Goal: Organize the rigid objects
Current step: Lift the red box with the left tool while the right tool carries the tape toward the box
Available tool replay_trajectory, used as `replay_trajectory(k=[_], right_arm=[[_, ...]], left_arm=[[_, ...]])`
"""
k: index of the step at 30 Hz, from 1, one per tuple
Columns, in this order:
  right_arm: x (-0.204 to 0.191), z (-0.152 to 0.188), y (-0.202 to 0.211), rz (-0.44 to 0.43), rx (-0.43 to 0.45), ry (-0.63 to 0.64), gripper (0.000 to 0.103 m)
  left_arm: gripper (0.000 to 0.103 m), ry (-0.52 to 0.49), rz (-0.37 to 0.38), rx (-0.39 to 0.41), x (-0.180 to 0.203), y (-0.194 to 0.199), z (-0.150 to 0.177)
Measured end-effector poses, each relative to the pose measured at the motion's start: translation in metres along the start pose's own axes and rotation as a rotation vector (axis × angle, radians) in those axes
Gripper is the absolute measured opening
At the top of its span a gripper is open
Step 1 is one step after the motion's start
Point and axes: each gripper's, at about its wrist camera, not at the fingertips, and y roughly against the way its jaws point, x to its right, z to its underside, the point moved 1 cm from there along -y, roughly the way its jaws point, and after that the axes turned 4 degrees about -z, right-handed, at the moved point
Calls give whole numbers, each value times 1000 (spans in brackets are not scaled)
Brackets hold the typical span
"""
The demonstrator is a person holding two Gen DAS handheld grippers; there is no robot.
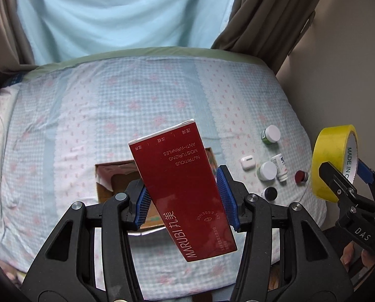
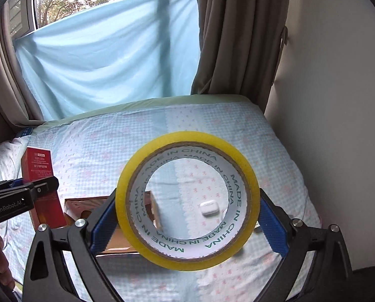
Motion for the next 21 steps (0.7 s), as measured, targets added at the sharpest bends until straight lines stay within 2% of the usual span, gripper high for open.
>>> replay_trajectory(k=[5, 9, 13, 21], right_arm=[[-49, 11, -19, -73, -59, 9, 97], [-77, 17, -45, -105, -108, 57, 97], [-97, 30, -82, -150, -172, 125, 97], [-115, 61, -173, -159, -330, 219, 97]], left_arm=[[45, 46, -10, -47, -55, -18, 18], [45, 74, -27, -96, -84, -47, 27], [45, 91, -46, -153, -102, -87, 31], [45, 95, -93, -317, -127, -184, 39]])
